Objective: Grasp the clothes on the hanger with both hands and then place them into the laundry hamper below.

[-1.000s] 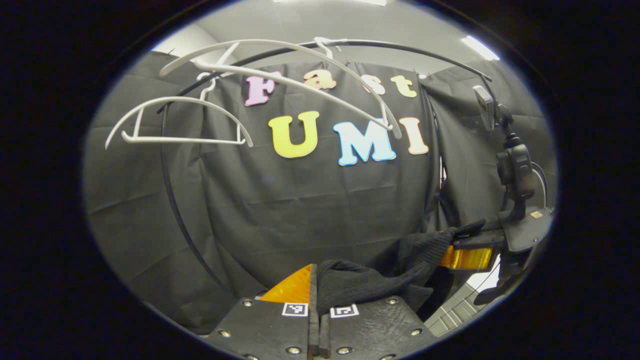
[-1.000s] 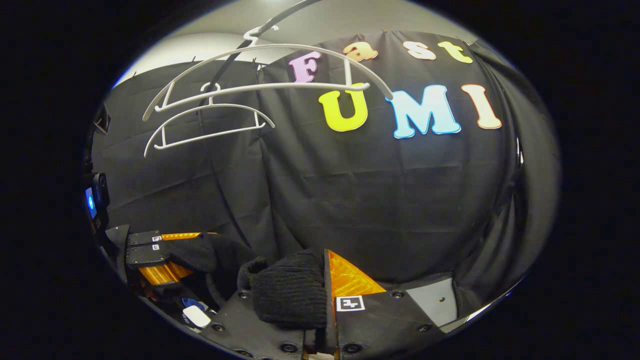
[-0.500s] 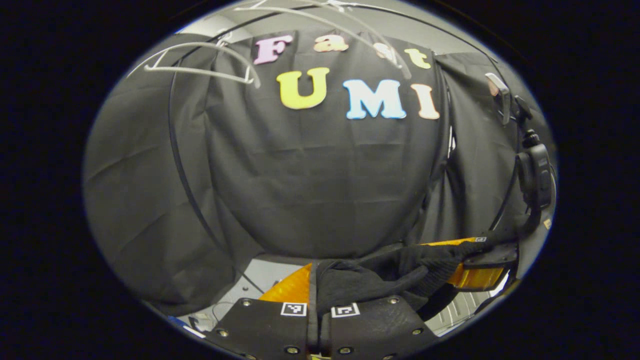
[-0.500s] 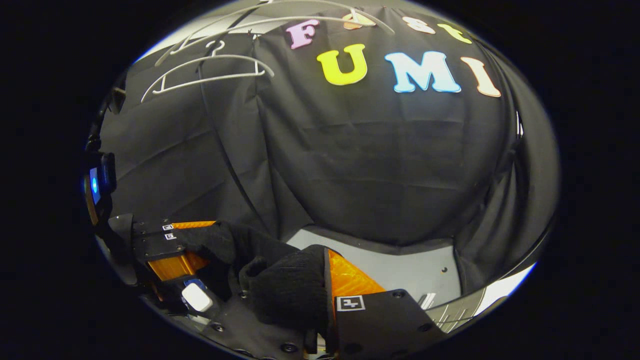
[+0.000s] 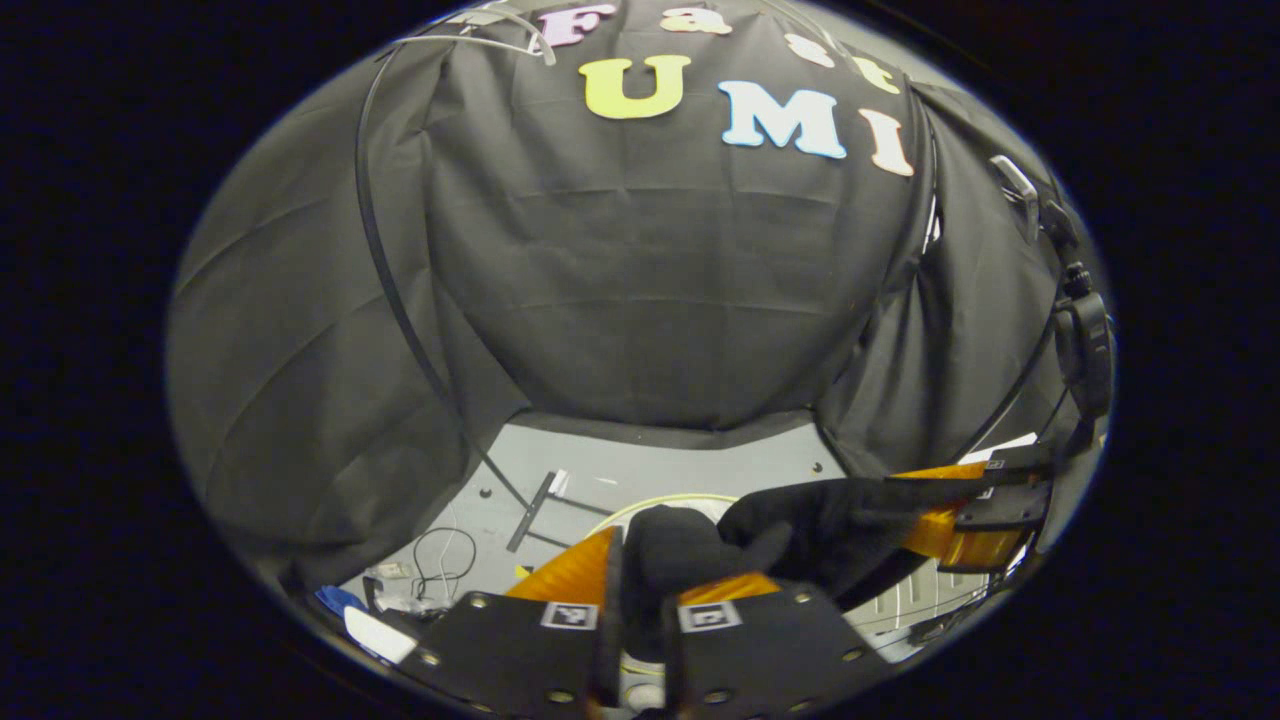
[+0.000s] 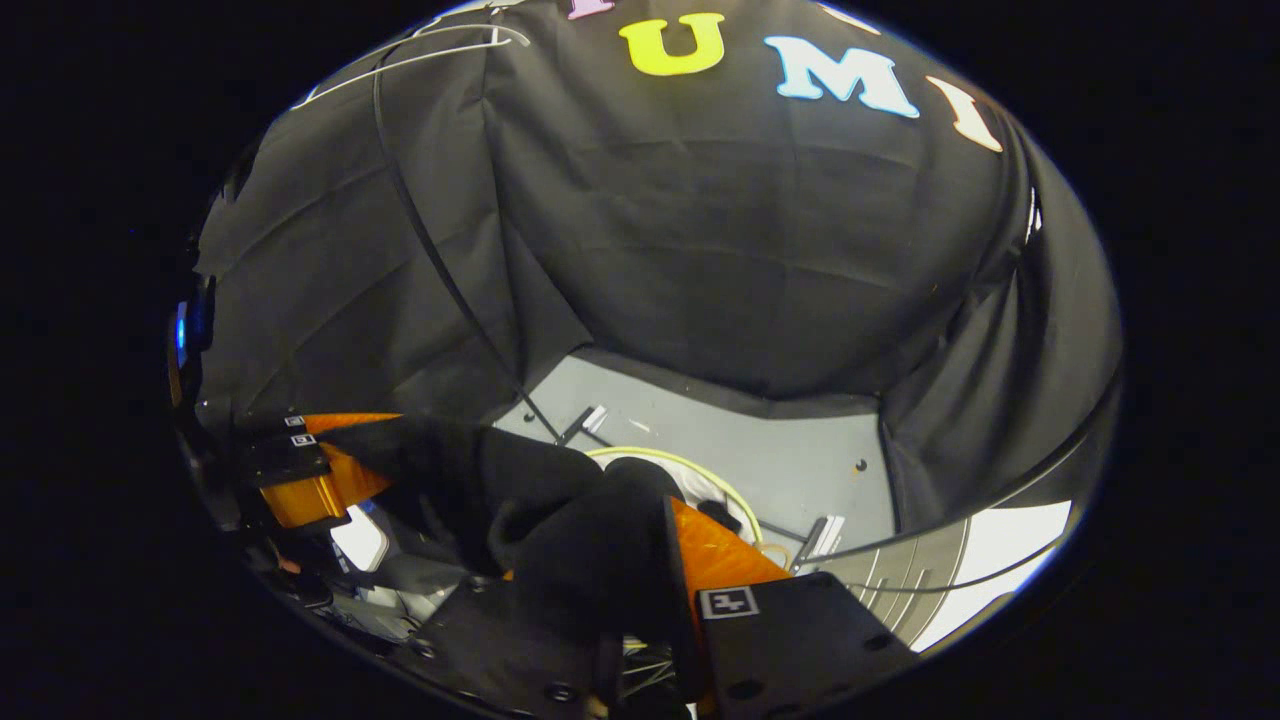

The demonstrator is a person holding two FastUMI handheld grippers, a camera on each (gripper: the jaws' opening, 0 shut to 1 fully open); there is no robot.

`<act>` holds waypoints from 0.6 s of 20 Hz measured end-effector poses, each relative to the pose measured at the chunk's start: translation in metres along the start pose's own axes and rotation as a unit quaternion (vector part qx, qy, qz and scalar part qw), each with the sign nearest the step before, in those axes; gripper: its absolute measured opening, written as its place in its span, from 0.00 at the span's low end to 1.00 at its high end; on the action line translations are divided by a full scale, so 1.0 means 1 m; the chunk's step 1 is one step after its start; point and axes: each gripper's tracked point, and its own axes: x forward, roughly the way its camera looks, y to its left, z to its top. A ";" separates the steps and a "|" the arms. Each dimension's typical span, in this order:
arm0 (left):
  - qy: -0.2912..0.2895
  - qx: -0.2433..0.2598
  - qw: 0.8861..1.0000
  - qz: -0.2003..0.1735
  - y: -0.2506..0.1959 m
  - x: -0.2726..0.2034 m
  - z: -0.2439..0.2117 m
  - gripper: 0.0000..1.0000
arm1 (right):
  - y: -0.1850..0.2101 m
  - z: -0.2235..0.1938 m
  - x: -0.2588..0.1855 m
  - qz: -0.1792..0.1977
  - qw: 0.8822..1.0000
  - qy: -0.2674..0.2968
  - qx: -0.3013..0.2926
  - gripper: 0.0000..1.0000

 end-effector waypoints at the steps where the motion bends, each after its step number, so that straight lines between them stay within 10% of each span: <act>1: -0.003 -0.003 1.000 0.001 0.003 -0.001 0.000 0.45 | 0.000 -0.003 0.001 0.004 1.000 -0.002 0.001 0.32; 4: -0.029 0.003 0.999 0.016 0.019 -0.003 0.009 0.95 | 0.002 0.006 -0.009 0.003 1.000 -0.015 -0.001 0.97; 12: -0.098 0.039 0.994 0.009 0.027 -0.040 0.062 0.95 | 0.004 0.027 -0.038 -0.029 0.998 -0.059 0.000 0.98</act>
